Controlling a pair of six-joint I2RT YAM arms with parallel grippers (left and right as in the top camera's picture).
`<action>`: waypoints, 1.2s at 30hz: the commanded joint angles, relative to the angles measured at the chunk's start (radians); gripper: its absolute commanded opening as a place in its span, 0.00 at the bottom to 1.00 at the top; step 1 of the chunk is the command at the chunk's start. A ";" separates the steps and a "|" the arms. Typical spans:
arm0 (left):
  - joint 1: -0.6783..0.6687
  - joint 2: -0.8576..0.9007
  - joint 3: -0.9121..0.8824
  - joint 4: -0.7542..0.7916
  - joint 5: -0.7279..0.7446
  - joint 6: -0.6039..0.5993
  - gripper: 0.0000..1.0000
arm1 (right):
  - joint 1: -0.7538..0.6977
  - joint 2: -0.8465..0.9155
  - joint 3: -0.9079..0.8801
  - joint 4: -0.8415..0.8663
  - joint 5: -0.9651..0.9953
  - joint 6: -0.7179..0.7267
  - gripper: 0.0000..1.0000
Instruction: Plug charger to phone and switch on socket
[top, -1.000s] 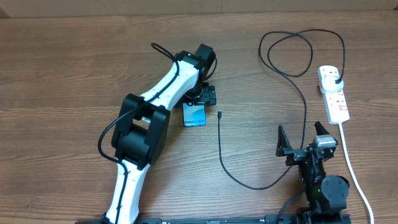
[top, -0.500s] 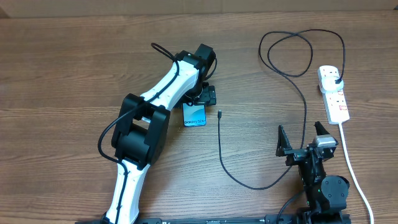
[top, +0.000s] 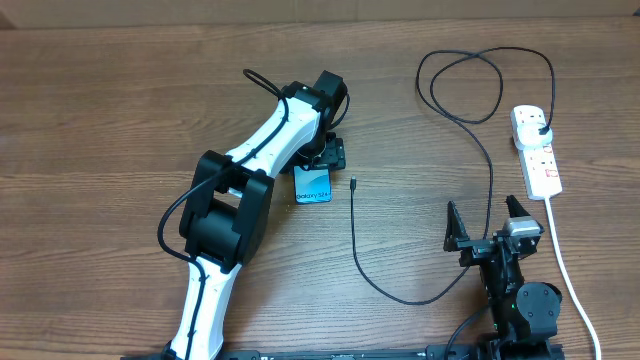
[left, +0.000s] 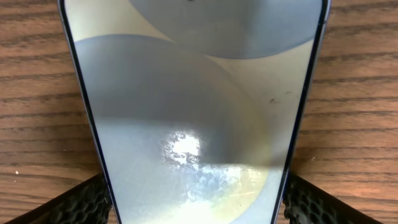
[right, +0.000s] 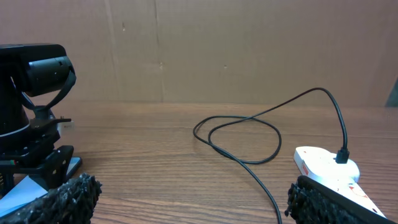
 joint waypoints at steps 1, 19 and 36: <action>-0.006 0.056 -0.015 -0.004 -0.007 -0.016 0.87 | -0.003 -0.009 -0.011 0.006 0.010 -0.002 1.00; -0.006 0.056 -0.015 -0.005 -0.006 -0.016 0.86 | -0.003 -0.009 -0.011 0.006 0.010 -0.001 1.00; -0.005 0.056 -0.015 -0.015 -0.006 -0.016 0.88 | -0.003 -0.009 -0.011 0.006 0.010 -0.002 1.00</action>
